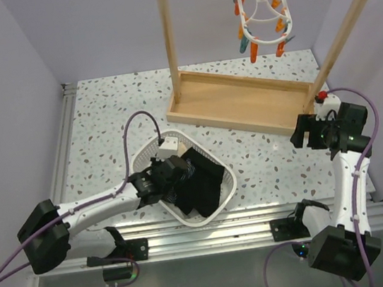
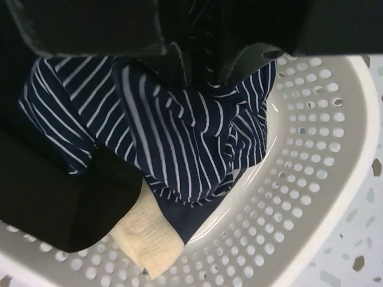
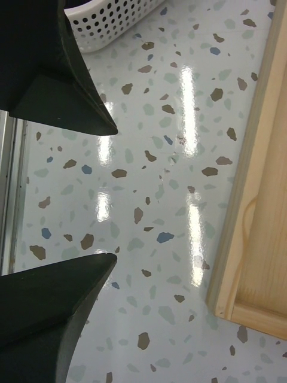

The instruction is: Remove the underwear clipped to the hanger

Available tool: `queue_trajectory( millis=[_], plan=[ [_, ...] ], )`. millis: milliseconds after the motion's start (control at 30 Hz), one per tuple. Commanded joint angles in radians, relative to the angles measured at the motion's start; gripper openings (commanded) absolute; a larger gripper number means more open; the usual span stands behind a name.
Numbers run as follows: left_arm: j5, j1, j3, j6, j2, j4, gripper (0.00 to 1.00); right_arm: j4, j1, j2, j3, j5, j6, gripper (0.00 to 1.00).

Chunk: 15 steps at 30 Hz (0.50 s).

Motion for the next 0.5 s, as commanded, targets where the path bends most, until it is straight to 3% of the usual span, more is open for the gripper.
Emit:
queue_trajectory(
  millis=[0,33,167,333,400,433,467],
  plan=[
    [0.077,0.046,-0.035,-0.100,0.037,0.120,0.23,-0.017,-0.007,-0.016,0.024,-0.041,-0.030,0.83],
    [0.087,0.049,-0.035,-0.101,0.034,0.118,0.42,-0.025,-0.007,-0.018,0.029,-0.041,-0.039,0.83],
    [0.123,0.050,0.014,-0.074,-0.059,0.109,0.79,-0.064,-0.007,-0.019,0.084,-0.061,-0.082,0.84],
    [0.172,0.050,0.125,0.017,-0.210,0.112,1.00,-0.143,-0.007,-0.024,0.157,-0.087,-0.151,0.85],
    [0.178,0.050,0.172,0.048,-0.260,0.100,1.00,-0.157,-0.007,-0.028,0.188,-0.084,-0.165,0.88],
    [0.177,0.050,0.186,0.055,-0.286,0.082,1.00,-0.158,-0.007,-0.031,0.196,-0.071,-0.150,0.99],
    [0.167,0.050,0.204,0.070,-0.297,0.068,1.00,-0.154,-0.007,-0.039,0.203,-0.060,-0.139,0.99]
  ],
)
